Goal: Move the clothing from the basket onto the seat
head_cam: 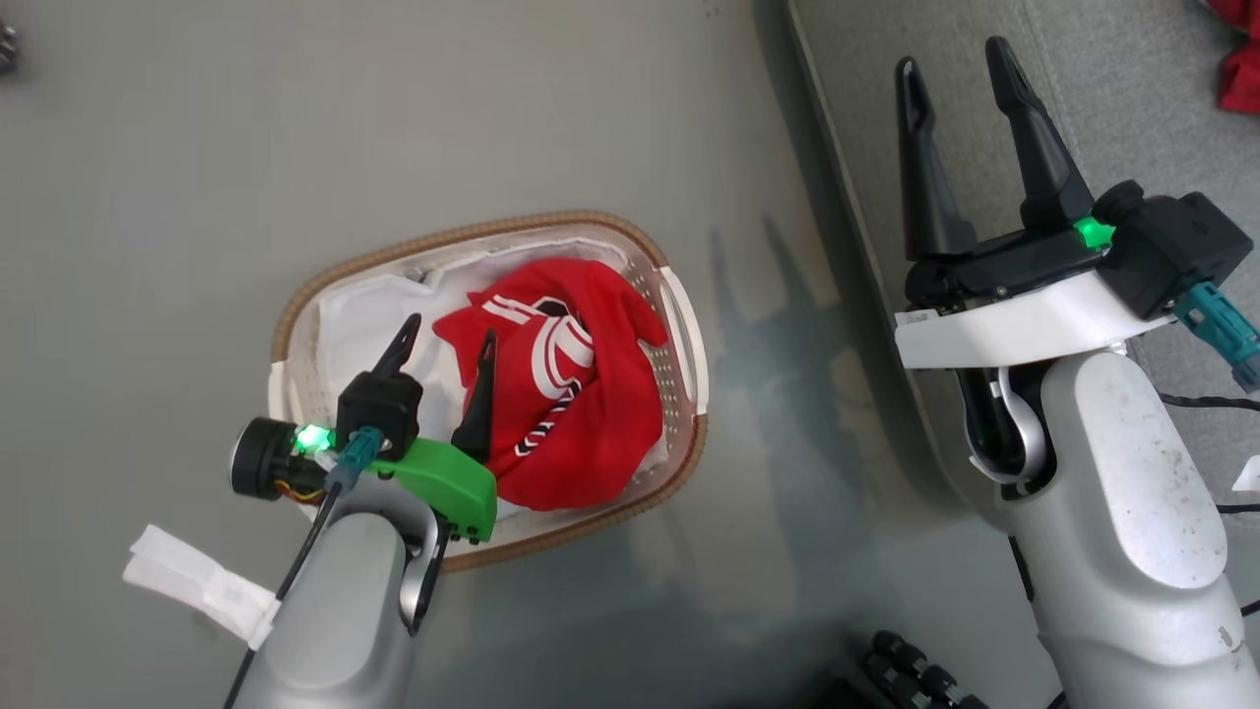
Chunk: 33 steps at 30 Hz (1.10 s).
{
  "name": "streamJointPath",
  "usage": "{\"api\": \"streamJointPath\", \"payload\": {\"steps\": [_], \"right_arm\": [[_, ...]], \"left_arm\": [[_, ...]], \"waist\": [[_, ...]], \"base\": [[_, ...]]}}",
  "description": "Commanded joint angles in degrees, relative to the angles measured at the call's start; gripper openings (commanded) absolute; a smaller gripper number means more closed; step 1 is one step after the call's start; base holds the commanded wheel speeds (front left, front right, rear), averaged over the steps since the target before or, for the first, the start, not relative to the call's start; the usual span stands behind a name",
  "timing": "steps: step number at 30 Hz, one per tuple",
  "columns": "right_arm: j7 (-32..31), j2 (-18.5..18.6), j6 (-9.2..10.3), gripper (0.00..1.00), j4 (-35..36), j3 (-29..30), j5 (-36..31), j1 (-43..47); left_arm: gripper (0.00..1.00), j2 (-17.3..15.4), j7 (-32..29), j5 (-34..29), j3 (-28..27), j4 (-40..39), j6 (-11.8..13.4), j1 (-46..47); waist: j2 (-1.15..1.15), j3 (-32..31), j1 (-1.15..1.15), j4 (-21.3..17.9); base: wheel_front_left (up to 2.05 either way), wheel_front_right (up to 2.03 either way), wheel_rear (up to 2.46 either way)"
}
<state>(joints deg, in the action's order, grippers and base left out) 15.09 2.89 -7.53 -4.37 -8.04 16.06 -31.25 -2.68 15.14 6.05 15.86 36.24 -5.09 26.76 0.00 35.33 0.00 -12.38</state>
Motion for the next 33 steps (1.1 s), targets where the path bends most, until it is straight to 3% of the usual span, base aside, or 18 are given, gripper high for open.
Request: {"api": "streamJointPath", "payload": {"steps": [1,11,33], "right_arm": [[0.1,0.1,0.08,1.0,0.4,-0.1,0.5,-0.7],[0.1,0.1,0.08,1.0,1.7,-1.0,2.2,-3.0],[0.1,0.1,0.08,1.0,3.2,-1.0,1.1,-5.7]], "left_arm": [[1.0,-0.4,0.0,-0.2,0.0,0.4,-0.5,1.7],[1.0,-1.1,0.0,-1.5,2.1,5.3,-2.0,6.3],[1.0,-3.1,0.0,5.2,11.4,16.4,-2.4,14.3]], "waist": [[0.0,3.6,0.0,-2.2],[0.0,8.2,0.0,-4.0],[0.0,14.9,0.0,-4.3]], "base": [[0.0,0.0,0.0],[0.0,0.0,0.0],[0.0,0.0,0.0]]}}
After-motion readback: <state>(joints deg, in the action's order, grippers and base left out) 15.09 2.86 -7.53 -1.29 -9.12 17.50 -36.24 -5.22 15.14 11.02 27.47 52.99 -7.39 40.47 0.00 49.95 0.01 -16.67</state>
